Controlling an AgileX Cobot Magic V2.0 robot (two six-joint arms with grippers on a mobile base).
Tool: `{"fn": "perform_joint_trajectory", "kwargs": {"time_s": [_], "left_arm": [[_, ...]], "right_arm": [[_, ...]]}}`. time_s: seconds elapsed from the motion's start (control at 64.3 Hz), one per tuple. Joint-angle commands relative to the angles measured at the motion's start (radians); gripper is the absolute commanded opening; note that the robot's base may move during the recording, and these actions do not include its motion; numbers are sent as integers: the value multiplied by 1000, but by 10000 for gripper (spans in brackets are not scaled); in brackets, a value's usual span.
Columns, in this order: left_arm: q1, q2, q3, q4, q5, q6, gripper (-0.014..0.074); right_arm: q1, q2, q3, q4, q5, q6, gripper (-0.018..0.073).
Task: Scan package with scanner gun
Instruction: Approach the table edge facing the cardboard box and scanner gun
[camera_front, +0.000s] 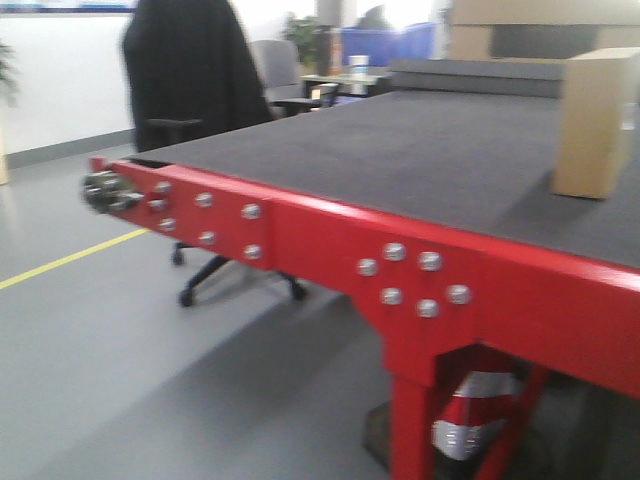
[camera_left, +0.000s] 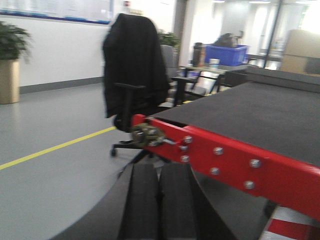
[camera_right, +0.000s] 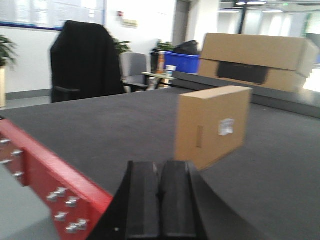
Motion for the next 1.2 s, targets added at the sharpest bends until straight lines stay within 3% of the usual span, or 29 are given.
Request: {"fn": "perform_joint_trajectory", "kwargs": {"time_s": [0.0, 1.181], "left_arm": [[-2, -3, -1, -1, -18, -7, -111], [-2, -3, -1, -1, -18, -7, -111]], "right_arm": [[2, -4, 1, -7, -20, -8, -153], [2, -4, 1, -7, -20, -8, -153]]}}
